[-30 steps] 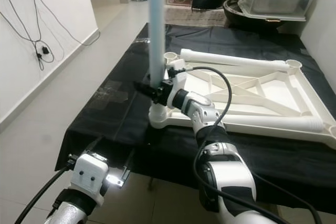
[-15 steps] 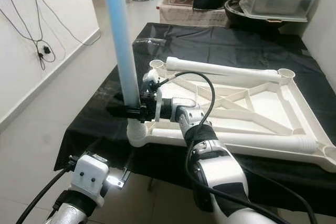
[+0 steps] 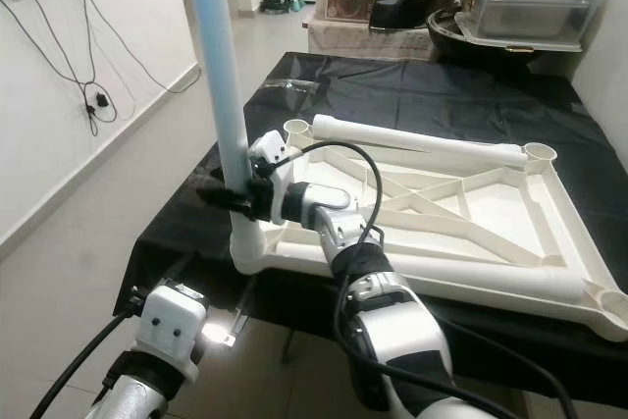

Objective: Building children table

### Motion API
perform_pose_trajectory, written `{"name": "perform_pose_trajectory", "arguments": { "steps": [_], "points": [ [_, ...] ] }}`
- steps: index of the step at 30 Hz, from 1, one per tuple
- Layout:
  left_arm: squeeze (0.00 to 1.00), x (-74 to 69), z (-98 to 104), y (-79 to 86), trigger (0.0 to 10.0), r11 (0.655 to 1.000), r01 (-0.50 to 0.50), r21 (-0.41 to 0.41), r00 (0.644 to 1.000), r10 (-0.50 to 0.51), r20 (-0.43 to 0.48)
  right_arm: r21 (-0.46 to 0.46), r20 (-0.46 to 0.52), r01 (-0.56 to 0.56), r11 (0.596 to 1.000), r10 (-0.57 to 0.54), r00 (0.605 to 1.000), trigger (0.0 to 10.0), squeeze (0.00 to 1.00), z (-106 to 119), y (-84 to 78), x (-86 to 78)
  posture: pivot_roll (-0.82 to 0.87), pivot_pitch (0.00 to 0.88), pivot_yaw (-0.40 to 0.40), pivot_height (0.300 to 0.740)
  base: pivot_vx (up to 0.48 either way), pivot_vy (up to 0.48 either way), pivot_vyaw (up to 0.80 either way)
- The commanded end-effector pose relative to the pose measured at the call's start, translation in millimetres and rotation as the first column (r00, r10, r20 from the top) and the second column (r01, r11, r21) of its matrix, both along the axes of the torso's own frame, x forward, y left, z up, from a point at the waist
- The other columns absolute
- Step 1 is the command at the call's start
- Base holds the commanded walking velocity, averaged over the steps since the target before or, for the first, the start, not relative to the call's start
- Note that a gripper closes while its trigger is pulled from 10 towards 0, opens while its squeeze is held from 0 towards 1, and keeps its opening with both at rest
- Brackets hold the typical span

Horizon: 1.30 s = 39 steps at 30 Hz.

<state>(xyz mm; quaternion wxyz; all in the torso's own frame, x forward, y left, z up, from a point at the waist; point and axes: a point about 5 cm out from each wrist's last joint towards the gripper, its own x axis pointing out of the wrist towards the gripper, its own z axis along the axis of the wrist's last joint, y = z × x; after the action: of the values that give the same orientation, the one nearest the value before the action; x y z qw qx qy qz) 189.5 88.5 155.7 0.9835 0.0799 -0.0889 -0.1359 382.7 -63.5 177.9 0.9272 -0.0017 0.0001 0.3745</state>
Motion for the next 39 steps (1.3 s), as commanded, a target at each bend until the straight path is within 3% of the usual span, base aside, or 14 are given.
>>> {"name": "perform_pose_trajectory", "arguments": {
  "steps": [1,4,6,7,8,16,17,20,21,25,26,32,34,39],
  "points": [
    [0.0,0.4,-1,4.8,10.0,1.0,-0.028,0.004,1.0,0.028,-0.002,-0.083,-0.114,0.414,0.906,-0.422,0.9,0.0,0.0,-37,-41.6,0.9,0.07,0.044,0.0,0.74,0.0,0.0,0.0],
    [0.0,0.4,-1,5.2,10.0,1.0,-0.027,0.005,1.0,0.027,-0.003,-0.094,-0.116,0.508,0.856,-0.516,0.848,0.0,0.0,-41,-47.1,-1.4,0.06,0.044,0.001,0.74,0.0,0.0,0.0],
    [0.0,0.6,-1,4.9,10.0,1.0,-0.026,0.006,1.0,0.026,-0.003,-0.093,-0.127,0.66,0.745,-0.667,0.735,0.0,0.0,-45,-52.5,-9.5,0.07,0.044,0.0,0.74,0.0,0.0,0.0],
    [0.0,0.6,-1,4.9,10.0,1.0,-0.026,0.006,1.0,0.026,-0.003,-0.093,-0.127,0.66,0.745,-0.667,0.735,0.0,0.0,-45,-52.5,-9.5,0.07,0.044,0.0,0.74,0.0,0.0,0.0],
    [0.0,1.0,-1,4.3,10.0,1.0,-0.025,0.006,1.0,0.025,-0.003,-0.087,-0.148,0.748,0.658,-0.751,0.643,0.0,0.0,-47,-51.1,-17.1,0.07,0.044,0.0,0.74,0.0,0.0,0.0],
    [0.0,1.0,-1,3.1,10.0,1.0,-0.024,0.008,1.0,0.024,-0.003,-0.068,-0.239,0.827,0.558,-0.814,0.529,0.0,0.0,-47,-17.3,-24.8,0.07,0.049,-0.004,0.74,0.0,0.0,0.0],
    [0.0,0.8,-1,3.3,10.0,1.0,-0.024,0.008,1.0,0.024,-0.004,-0.067,-0.236,0.821,0.567,-0.809,0.539,4.6,0.0,-44,-8.6,-25.3,0.07,0.049,-0.004,0.74,0.0,0.0,0.0],
    [0.0,0.4,-1,3.8,10.0,1.0,-0.025,0.009,1.0,0.025,-0.004,-0.072,-0.221,0.814,0.576,-0.805,0.551,4.6,0.0,-39,-0.7,-27.5,0.07,0.049,-0.004,0.74,0.0,0.0,0.0],
    [0.0,0.3,-2,3.9,10.0,1.0,-0.026,0.009,1.0,0.026,-0.007,-0.008,-0.205,0.782,0.624,-0.766,0.609,10.0,1.0,-33,1.8,-26.5,0.07,0.053,-0.005,0.74,0.0,0.0,0.0],
    [0.0,0.4,-2,3.9,10.0,1.0,-0.026,0.008,1.0,0.026,-0.009,0.032,-0.173,0.761,0.648,-0.747,0.642,10.0,1.0,-28,1.2,-25.7,0.07,0.054,-0.004,0.74,0.0,0.0,0.0],
    [0.0,0.4,-3,3.6,10.0,1.0,-0.024,0.008,1.0,0.024,-0.01,0.083,-0.142,0.716,0.693,-0.703,0.697,10.0,0.0,-24,-2.0,-22.4,0.07,0.054,-0.004,0.74,0.0,0.0,0.0],
    [0.0,0.5,-3,3.2,10.0,1.0,-0.023,0.007,1.0,0.023,-0.009,0.213,-0.112,0.302,0.929,-0.283,0.952,10.0,0.0,-15,-7.3,-10.0,0.07,0.054,-0.004,0.74,0.0,0.0,0.0],
    [0.0,0.5,-3,3.2,10.0,1.0,-0.023,0.007,1.0,0.023,-0.009,0.213,-0.112,0.302,0.929,-0.283,0.952,10.0,0.0,-15,-7.3,-10.0,0.07,0.054,-0.004,0.74,0.0,0.0,0.0],
    [0.0,0.8,-2,2.4,10.0,1.0,-0.018,0.005,1.0,0.018,-0.008,0.192,-0.123,-0.108,0.975,0.134,0.983,10.0,0.0,-7,-5.2,-11.7,0.07,0.06,-0.002,0.74,0.0,0.0,0.0]
  ]
}}
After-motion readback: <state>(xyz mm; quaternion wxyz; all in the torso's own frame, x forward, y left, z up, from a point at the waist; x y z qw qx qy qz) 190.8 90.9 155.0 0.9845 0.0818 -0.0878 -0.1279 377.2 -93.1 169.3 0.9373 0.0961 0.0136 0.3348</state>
